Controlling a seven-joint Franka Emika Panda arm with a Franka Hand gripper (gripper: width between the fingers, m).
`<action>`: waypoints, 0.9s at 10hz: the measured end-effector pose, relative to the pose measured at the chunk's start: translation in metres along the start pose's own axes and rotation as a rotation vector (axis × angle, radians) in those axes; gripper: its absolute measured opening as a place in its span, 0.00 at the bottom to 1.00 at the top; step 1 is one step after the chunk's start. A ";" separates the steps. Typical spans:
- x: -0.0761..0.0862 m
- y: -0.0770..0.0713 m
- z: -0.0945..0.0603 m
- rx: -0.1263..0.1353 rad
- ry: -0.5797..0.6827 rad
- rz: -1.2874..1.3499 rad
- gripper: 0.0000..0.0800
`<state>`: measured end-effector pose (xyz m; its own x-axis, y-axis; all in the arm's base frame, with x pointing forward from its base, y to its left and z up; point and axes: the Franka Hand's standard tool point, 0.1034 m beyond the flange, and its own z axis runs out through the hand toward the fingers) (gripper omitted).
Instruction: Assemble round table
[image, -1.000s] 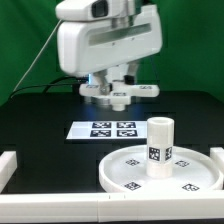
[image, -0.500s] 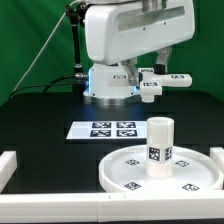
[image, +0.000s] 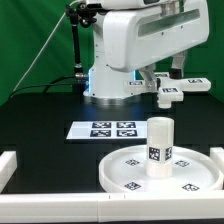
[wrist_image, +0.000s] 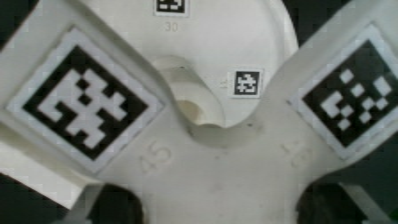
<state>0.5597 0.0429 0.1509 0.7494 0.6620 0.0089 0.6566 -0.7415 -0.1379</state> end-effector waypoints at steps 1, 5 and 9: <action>0.000 0.000 0.001 0.001 -0.001 0.000 0.54; 0.001 0.006 0.009 -0.003 0.005 -0.021 0.54; -0.002 0.008 0.021 0.007 -0.005 -0.015 0.54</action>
Offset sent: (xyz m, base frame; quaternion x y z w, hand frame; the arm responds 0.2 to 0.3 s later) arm 0.0065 -0.0043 -0.0046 -0.0068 0.0340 -0.0396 0.9986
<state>0.5611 0.0379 0.1290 0.7392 0.6735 0.0064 0.6671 -0.7308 -0.1447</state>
